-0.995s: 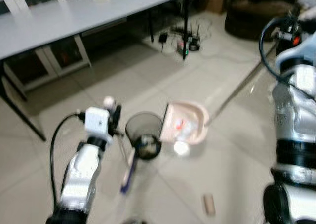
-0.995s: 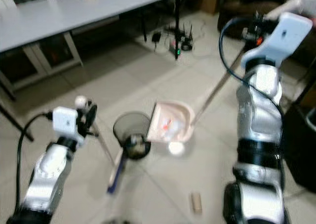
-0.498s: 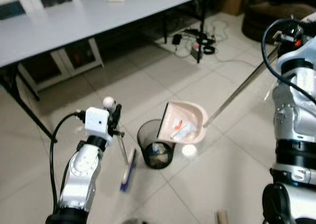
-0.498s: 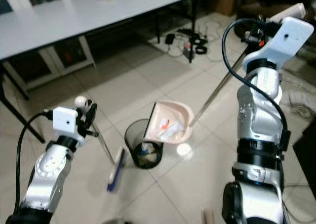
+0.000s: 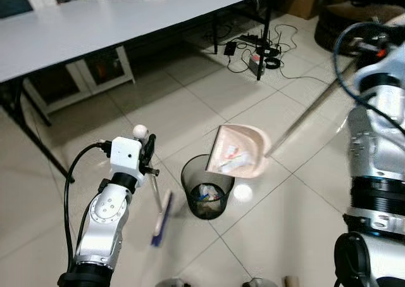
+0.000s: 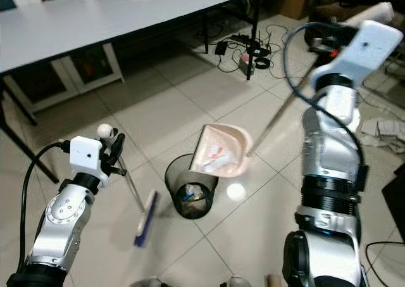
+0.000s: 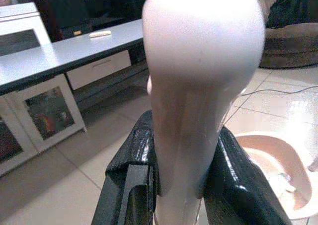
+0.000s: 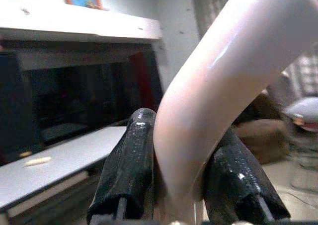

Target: Sweep floor

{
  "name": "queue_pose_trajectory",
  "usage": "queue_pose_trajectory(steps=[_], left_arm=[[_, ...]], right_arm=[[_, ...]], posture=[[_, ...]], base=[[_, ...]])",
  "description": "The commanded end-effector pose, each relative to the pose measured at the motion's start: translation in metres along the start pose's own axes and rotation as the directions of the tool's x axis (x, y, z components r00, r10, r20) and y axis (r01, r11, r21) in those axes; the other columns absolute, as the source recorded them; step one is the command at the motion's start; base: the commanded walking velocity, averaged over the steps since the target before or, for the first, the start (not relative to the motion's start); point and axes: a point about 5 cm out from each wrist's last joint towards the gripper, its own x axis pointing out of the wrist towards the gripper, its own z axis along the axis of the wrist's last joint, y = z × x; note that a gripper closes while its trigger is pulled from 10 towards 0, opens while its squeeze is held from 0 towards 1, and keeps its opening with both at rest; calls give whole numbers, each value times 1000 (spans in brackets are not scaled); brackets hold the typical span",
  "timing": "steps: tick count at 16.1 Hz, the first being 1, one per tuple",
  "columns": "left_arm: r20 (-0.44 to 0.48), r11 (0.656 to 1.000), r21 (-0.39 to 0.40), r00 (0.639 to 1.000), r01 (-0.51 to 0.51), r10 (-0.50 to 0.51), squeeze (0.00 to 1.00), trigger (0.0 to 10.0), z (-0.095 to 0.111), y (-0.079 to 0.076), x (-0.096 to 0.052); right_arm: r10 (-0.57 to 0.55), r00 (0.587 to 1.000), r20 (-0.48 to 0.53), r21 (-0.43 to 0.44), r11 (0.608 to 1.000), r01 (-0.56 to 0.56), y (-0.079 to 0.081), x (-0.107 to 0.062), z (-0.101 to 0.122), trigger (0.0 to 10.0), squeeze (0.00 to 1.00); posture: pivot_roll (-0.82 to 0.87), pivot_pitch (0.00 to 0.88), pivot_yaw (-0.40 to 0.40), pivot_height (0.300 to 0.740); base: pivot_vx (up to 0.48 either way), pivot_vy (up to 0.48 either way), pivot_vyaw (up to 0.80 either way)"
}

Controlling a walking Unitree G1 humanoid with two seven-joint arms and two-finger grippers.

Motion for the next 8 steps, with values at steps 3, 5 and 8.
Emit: queue_pose_trajectory(steps=[3, 5, 8], left_arm=[[12, 999, 33, 1000, -22, 22, 0, 10000, 4, 6, 0], [8, 999, 35, 1000, -22, 22, 0, 10000, 2, 6, -1], [4, 999, 38, 1000, -24, 24, 0, 10000, 2, 6, -1]], right_arm=[[33, 996, 84, 16, 999, -34, 6, 1, 7, 10000, 0], [51, 994, 96, 7, 999, -52, 10, 1, 4, 10000, 0], [127, 983, 136, -18, 992, -125, 27, 0, -2, 10000, 0]], posture=[[-19, 12, 78, 740], [-15, 11, 78, 740], [-14, 6, 80, 740]], base=[[0, 0, 0], [0, 0, 0], [0, 0, 0]])
